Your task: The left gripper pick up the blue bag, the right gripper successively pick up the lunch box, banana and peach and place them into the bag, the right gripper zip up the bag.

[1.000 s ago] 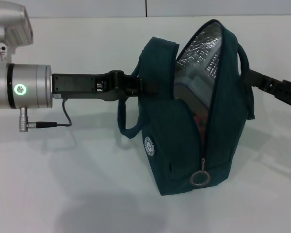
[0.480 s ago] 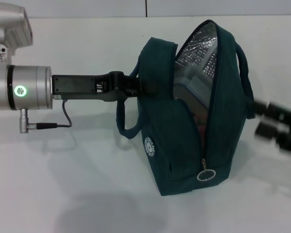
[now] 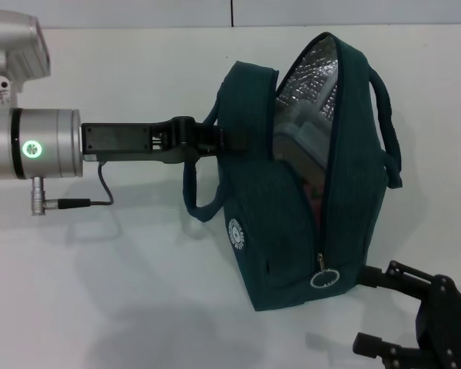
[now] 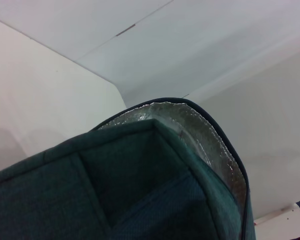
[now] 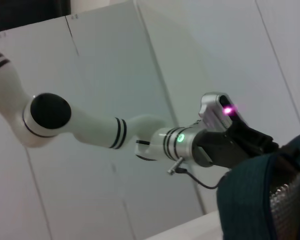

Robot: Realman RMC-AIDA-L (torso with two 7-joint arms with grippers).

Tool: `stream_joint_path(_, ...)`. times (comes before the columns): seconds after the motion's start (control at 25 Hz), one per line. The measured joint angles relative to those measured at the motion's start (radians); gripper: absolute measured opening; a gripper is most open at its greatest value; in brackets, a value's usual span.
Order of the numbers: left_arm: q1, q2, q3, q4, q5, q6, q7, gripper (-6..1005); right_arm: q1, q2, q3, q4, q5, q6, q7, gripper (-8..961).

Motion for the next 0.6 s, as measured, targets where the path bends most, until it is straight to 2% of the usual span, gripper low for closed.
stream_joint_path(0.6, 0.001, -0.005, 0.005, 0.001, 0.000, 0.003, 0.011, 36, 0.005, 0.004, 0.019, 0.067, 0.020, 0.126, -0.063, 843)
